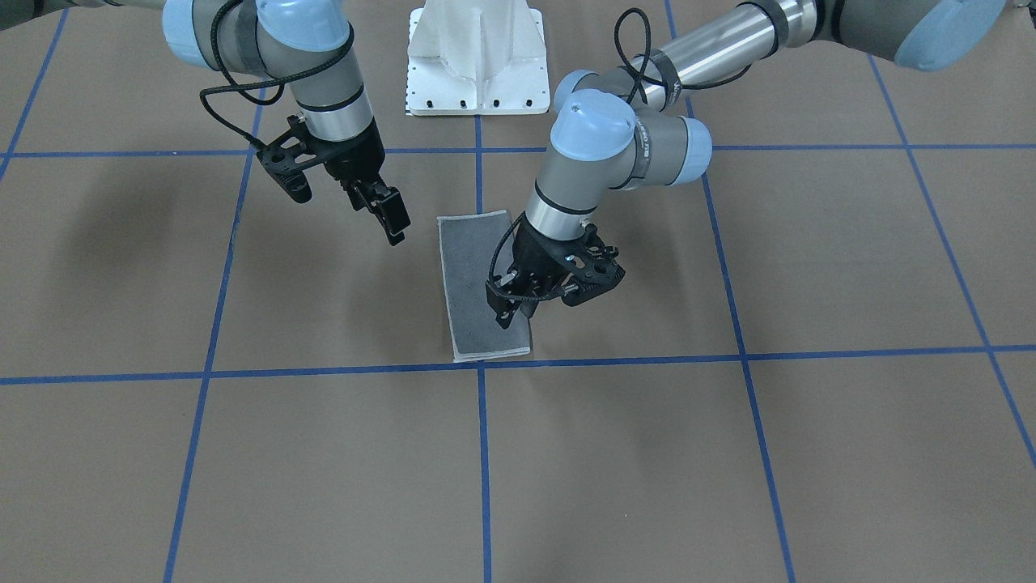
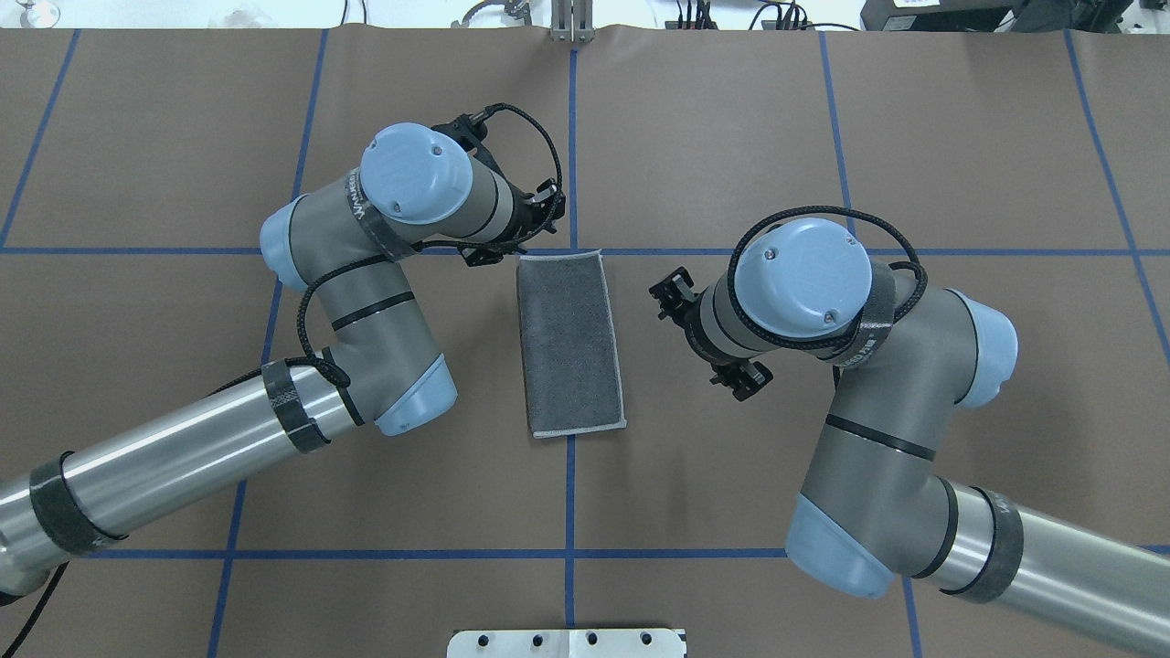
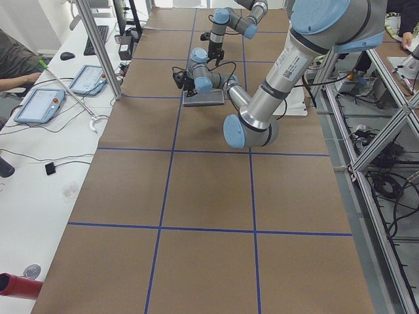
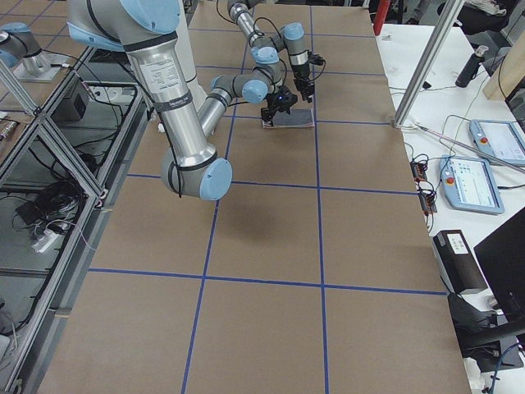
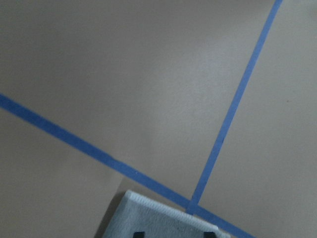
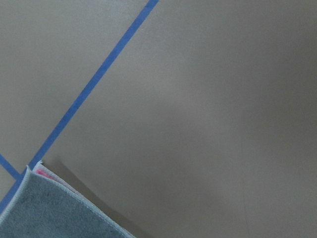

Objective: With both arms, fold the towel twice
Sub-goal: 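Lower the left gripper to the strip's near end while the right gripper withdraws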

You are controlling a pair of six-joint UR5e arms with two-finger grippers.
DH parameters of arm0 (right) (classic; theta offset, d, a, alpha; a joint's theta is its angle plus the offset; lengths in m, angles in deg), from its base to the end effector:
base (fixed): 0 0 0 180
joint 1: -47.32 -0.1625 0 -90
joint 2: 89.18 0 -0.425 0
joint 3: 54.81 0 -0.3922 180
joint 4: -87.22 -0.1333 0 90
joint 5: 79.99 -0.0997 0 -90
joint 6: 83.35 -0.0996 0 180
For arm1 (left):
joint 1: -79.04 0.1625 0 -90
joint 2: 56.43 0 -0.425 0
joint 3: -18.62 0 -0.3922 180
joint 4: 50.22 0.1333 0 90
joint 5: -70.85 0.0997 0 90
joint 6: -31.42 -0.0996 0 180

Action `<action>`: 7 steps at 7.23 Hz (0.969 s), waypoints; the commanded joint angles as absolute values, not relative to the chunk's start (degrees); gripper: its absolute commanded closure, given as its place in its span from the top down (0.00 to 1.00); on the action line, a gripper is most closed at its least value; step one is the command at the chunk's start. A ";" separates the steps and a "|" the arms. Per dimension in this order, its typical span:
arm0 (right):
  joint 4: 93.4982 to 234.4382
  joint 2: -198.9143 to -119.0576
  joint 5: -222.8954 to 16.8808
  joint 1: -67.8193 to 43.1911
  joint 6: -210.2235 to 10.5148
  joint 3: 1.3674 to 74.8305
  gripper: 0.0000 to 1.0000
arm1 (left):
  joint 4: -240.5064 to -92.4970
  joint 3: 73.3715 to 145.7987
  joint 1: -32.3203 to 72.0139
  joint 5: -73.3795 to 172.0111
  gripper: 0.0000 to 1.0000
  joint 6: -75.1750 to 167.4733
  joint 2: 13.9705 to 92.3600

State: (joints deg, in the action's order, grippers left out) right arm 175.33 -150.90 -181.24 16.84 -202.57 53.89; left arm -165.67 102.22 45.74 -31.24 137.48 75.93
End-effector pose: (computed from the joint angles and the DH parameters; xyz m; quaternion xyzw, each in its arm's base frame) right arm -0.4663 -0.4066 0.2392 -0.0847 -0.4126 0.4158 0.8060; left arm 0.5543 -0.4986 0.2053 -0.0134 0.5156 -0.3082 0.7994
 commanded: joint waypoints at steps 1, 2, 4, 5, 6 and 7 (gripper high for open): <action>175.11 -151.14 -181.58 14.28 -195.35 53.56 1.00 | -162.81 112.36 50.72 -27.88 0.50 142.84 67.97; 175.11 -151.49 -185.15 12.10 -192.19 53.47 1.00 | -162.81 114.92 54.74 -23.33 0.47 149.65 65.85; 175.11 -152.54 -190.19 8.22 -187.16 52.69 1.00 | -162.81 115.47 58.46 -21.09 0.42 154.18 65.65; 175.11 -152.46 -190.37 7.95 -187.15 51.72 1.00 | -161.42 115.47 60.74 -20.48 0.41 154.55 65.56; 175.11 -152.46 -190.46 7.94 -187.15 51.54 1.00 | -160.97 115.30 61.28 -20.56 0.41 154.55 65.74; 175.11 -152.46 -190.46 7.94 -187.15 51.54 1.00 | -160.96 114.86 61.90 -20.56 0.39 154.47 65.74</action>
